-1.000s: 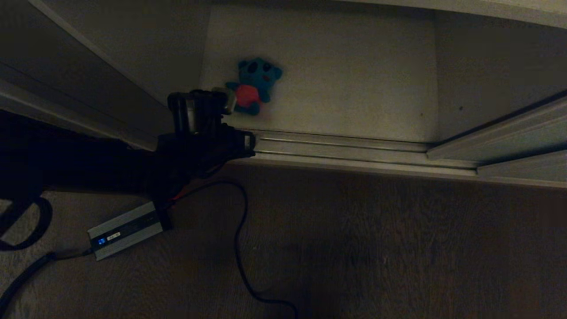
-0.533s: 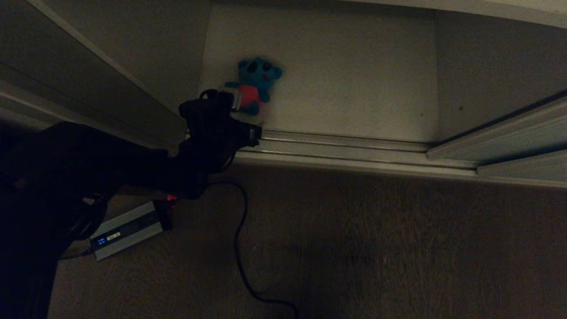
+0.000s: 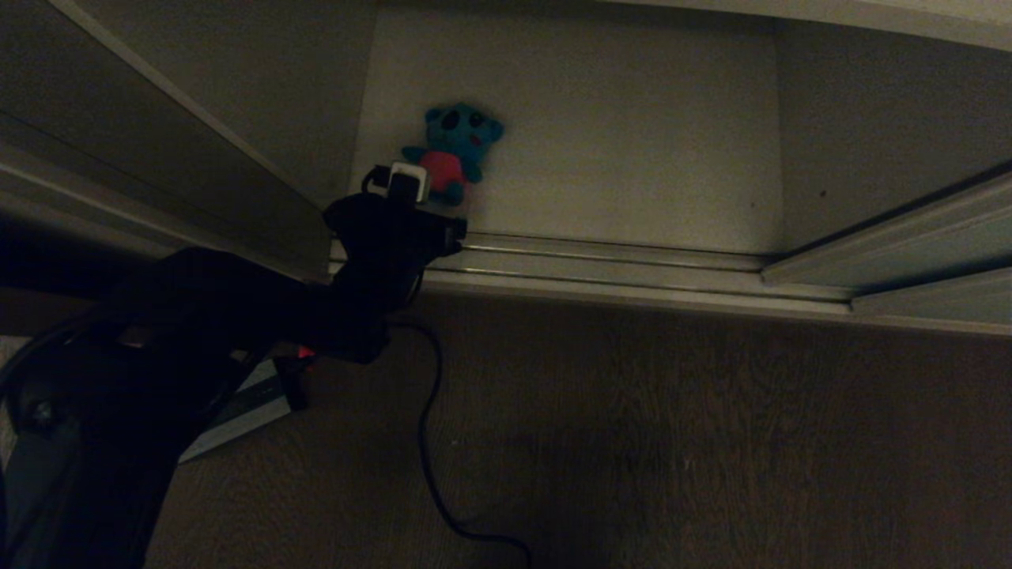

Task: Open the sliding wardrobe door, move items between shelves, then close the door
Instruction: Place the blue doll on the higher shelf

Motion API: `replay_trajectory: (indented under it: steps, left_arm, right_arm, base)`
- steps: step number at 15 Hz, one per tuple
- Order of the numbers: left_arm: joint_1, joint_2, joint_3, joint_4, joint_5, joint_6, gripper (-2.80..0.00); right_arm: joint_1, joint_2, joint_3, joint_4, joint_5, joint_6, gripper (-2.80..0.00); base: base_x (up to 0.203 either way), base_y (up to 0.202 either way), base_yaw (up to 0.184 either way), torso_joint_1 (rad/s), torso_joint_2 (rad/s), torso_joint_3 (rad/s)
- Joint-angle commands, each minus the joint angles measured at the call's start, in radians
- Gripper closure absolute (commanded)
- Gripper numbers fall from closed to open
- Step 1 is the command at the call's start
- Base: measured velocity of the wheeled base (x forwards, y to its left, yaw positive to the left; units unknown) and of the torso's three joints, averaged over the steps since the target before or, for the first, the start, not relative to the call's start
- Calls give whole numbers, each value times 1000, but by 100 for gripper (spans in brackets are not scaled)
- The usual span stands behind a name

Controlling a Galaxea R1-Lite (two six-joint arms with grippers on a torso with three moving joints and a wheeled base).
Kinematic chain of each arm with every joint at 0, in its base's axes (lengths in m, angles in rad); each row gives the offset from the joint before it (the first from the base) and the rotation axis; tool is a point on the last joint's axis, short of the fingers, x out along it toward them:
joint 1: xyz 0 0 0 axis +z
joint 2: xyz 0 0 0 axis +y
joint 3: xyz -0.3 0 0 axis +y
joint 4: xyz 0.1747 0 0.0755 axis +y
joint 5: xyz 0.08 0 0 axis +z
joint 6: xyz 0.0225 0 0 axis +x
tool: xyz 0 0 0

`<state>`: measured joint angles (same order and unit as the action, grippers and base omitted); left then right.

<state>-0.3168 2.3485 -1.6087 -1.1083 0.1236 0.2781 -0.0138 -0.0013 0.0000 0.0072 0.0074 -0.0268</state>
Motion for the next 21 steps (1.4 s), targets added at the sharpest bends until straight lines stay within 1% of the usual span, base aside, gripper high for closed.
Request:
replay_trajectory:
  steps: [1, 2, 4, 7, 12, 15, 16, 18, 21]
  left_arm:
    - [3, 47, -23, -8, -1, 1, -280]
    - [3, 65, -46, -7, -2, -2, 0]
    - [2, 79, -75, 7, -5, -18, 0]
    - [2, 93, -104, 25, -4, -19, 0]
    - [2, 81, -117, 34, -2, -19, 0]
    - [2, 22, -120, 127, -5, -26, 0]
    - [2, 1, -121, 152, -5, -39, 0]
    - [0, -49, -113, 240, 4, -65, 0]
    - [-5, -69, -102, 258, 8, -59, 0]
  right_arm:
    - [0, 1, 3, 0, 0, -1, 0]
    - [0, 1, 3, 0, 0, -1, 0]
    - [0, 1, 3, 0, 0, -1, 0]
    - [0, 1, 3, 0, 0, -1, 0]
    - [0, 1, 3, 0, 0, -1, 0]
    - [0, 1, 3, 0, 0, -1, 0]
    - [0, 1, 3, 0, 0, -1, 0]
    - [0, 1, 3, 0, 0, -2, 0]
    - [0, 1, 3, 0, 0, -1, 0]
  base:
    - [0, 0, 0, 0, 0, 0]
    - [0, 0, 0, 0, 0, 0]
    - [0, 0, 0, 0, 0, 0]
    - [0, 0, 0, 0, 0, 0]
    - [0, 0, 0, 0, 0, 0]
    - [0, 0, 0, 0, 0, 0]
    - [0, 0, 0, 0, 0, 0]
    - [0, 0, 0, 0, 0, 0]
    - [0, 0, 0, 0, 0, 0]
